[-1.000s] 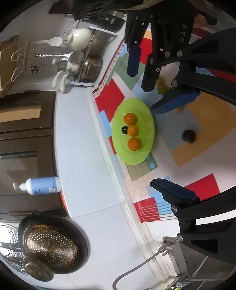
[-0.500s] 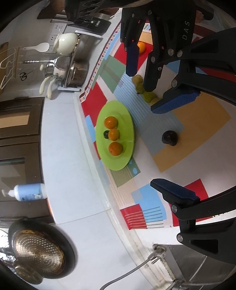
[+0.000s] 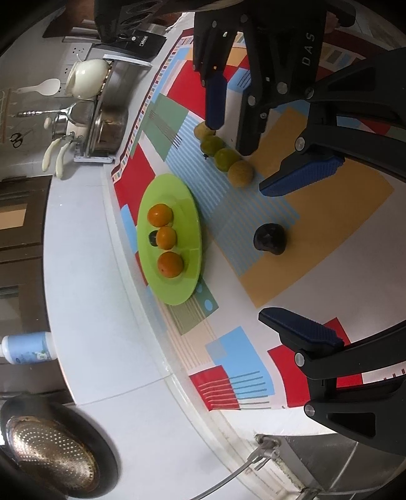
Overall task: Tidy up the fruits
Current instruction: 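Withdraw both grippers from the plate toward the remaining fruit, then grasp a dark plum with the left gripper while the right grasps a green citrus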
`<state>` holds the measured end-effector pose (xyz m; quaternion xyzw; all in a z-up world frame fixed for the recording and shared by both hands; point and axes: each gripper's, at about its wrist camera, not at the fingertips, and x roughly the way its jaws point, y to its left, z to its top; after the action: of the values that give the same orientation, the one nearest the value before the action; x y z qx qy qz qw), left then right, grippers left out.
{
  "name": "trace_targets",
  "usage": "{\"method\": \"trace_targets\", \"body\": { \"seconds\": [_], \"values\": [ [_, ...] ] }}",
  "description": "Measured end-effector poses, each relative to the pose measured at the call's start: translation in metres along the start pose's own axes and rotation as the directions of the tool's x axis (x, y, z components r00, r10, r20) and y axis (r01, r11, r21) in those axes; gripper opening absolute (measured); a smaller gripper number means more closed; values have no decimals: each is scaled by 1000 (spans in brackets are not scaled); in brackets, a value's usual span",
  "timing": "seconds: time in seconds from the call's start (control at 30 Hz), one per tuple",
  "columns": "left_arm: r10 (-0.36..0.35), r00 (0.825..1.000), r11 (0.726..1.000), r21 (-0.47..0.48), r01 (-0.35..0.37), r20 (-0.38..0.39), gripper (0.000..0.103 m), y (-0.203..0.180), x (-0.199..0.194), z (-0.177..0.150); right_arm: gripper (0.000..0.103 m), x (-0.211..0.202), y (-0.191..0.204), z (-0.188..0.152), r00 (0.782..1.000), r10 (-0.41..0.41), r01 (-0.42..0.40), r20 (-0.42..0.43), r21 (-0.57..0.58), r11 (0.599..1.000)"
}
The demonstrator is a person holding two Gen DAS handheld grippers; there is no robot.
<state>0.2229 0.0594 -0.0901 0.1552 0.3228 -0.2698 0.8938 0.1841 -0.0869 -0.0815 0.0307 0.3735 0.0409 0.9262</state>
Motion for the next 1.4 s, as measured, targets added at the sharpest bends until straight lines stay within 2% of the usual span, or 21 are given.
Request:
{"method": "trace_targets", "body": {
  "seconds": [0.47, 0.53, 0.7, 0.77, 0.87, 1.03, 1.4],
  "values": [
    [7, 996, 998, -67, -13, -84, 59, -3, 29, -2, 42, 14, -25, 0, 998, -69, 70, -13, 51, 996],
    [-3, 995, 997, -77, -5, -104, 55, -2, 33, -4, 42, 15, -27, 0, 998, -65, 66, -15, 59, 996],
    [-16, 992, 995, -95, 4, -125, 50, -1, 40, -5, 42, 19, -25, 1, 998, -55, 55, -12, 48, 997],
    [-20, 992, 995, -102, 7, -125, 47, 0, 41, -4, 38, 22, -25, 2, 999, -48, 48, -16, 49, 998],
    [-21, 992, 994, -106, 8, -123, 47, 1, 43, -3, 37, 25, -28, 3, 999, -43, 44, -16, 60, 997],
    [-35, 991, 994, -111, 20, -131, 37, 0, 46, -2, 33, 32, -31, 4, 999, -20, 22, -34, 74, 997],
    [-54, 988, 992, -117, 37, -142, 30, -3, 50, -2, 32, 40, -40, 6, 997, 47, -40, -54, 116, 992]
  ]
}}
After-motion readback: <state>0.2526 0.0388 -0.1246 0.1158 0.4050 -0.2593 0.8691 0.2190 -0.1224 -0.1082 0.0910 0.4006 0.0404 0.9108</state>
